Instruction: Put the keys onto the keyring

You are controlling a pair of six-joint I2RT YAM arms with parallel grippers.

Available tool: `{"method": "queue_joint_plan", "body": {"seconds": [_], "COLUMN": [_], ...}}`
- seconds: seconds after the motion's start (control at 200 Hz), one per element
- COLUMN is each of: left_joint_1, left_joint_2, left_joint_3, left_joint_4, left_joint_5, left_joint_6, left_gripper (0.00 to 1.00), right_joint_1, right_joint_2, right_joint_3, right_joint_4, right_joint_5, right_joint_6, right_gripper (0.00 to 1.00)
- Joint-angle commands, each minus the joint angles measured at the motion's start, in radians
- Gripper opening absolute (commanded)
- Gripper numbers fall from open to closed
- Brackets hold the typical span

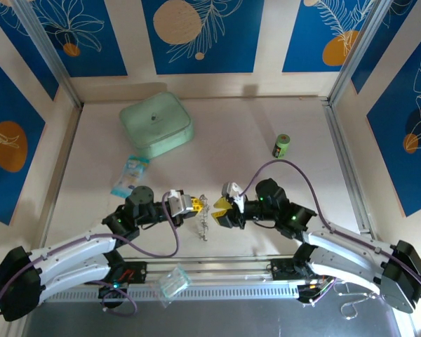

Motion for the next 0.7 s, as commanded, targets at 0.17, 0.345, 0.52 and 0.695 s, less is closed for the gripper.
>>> {"method": "queue_joint_plan", "body": {"seconds": [0.17, 0.345, 0.52, 0.695], "left_joint_1": [0.000, -0.001, -0.001, 0.000], "left_joint_2": [0.000, -0.001, 0.000, -0.003], "left_joint_3": [-0.007, -0.009, -0.009, -0.010], "left_joint_4": [0.069, 0.072, 0.075, 0.075], "left_joint_5": [0.042, 0.047, 0.057, 0.059], "left_joint_6": [0.061, 0.067, 0.068, 0.070], "left_gripper": [0.00, 0.00, 0.00, 0.00], "right_joint_1": [0.011, 0.011, 0.011, 0.011], "right_joint_2": [0.050, 0.053, 0.064, 0.069], "right_joint_3": [0.054, 0.055, 0.061, 0.062], "right_joint_4": [0.054, 0.053, 0.063, 0.068], "right_joint_5": [-0.016, -0.021, -0.018, -0.021], "right_joint_6": [0.076, 0.078, 0.077, 0.071], "right_gripper": [0.30, 0.29, 0.20, 0.08]}}
